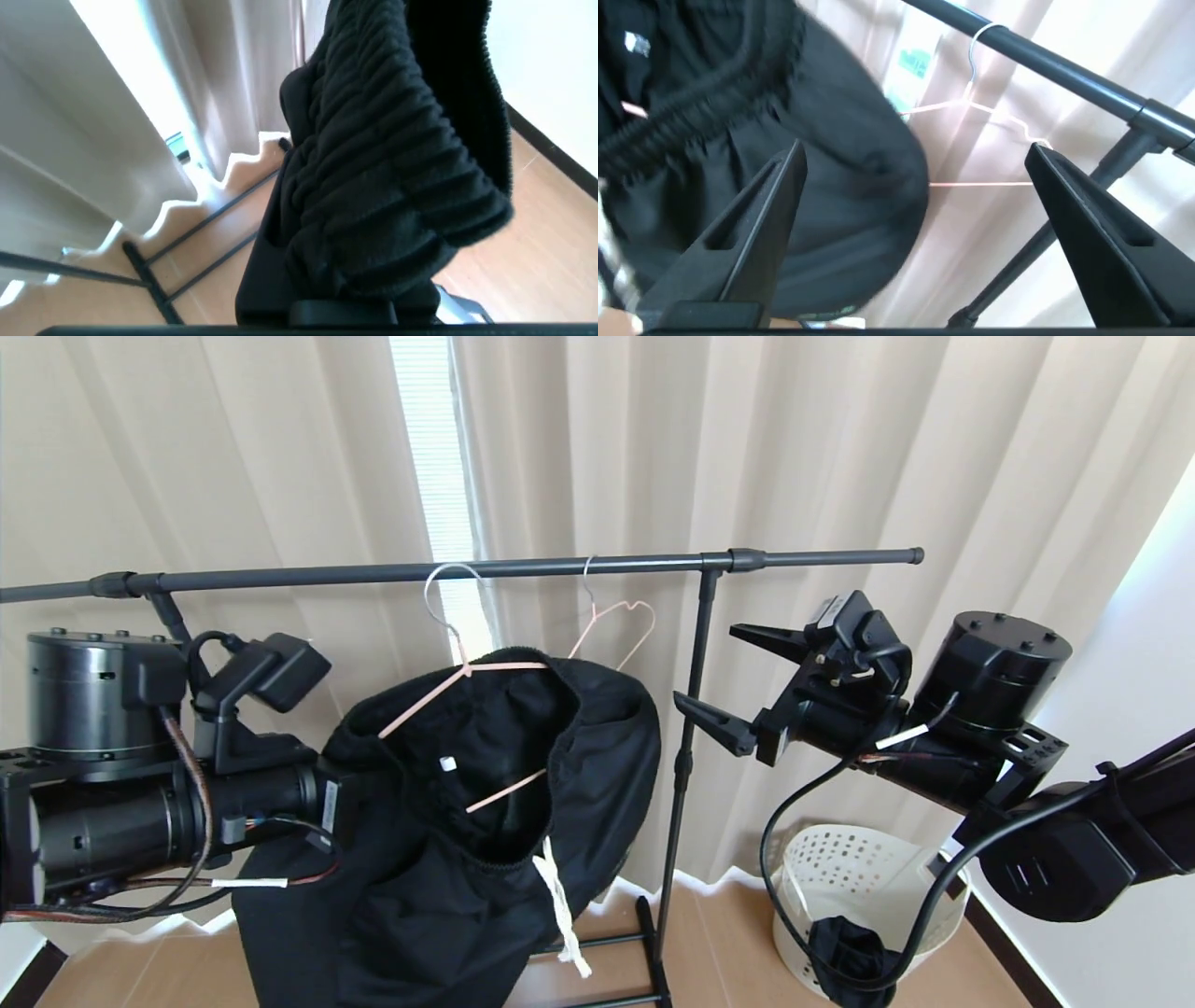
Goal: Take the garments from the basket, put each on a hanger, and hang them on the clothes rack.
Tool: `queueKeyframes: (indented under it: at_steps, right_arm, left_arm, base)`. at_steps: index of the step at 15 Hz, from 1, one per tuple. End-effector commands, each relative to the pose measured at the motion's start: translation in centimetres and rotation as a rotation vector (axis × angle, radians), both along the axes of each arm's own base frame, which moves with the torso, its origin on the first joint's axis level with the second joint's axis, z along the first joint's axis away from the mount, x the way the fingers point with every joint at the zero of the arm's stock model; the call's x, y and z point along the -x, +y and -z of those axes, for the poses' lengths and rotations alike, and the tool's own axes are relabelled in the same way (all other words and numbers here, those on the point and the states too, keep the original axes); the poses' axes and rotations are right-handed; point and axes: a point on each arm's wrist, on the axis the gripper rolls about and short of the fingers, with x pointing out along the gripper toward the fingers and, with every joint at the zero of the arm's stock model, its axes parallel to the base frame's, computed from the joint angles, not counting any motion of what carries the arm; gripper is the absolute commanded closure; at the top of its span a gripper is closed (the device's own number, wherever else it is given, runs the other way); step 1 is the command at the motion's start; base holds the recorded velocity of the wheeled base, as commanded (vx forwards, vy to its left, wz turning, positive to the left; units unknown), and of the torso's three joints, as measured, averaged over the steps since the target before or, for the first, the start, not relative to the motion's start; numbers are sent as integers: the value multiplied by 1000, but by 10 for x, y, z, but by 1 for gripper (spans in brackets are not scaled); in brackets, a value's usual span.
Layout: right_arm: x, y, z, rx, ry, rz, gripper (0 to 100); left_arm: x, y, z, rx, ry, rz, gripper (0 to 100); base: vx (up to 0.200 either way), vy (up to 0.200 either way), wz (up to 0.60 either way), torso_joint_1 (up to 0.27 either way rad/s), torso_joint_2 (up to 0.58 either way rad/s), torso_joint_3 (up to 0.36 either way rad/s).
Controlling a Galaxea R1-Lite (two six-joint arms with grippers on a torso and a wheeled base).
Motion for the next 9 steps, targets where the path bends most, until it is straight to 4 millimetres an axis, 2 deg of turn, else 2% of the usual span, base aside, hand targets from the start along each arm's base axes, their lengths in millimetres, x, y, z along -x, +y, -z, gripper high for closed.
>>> queueKeyframes:
  at_steps: [1, 5, 9]
  right_arm:
    - [0, 0, 0, 1, -1, 0, 0]
    - [-2, 1, 4, 9, 8, 1, 0]
    - [-2, 1, 5, 11, 9, 1, 0]
  left_arm:
    - [-11, -5, 27, -55, 96, -28, 100]
    - [-18, -4, 51, -110, 182, -78, 100]
    - [-21, -1, 64, -145, 224, -118, 100]
  base:
    - [0, 0, 0, 0, 0, 0]
    - [0, 0, 0, 0, 0, 0]
    - [0, 0, 0, 0, 0, 0]
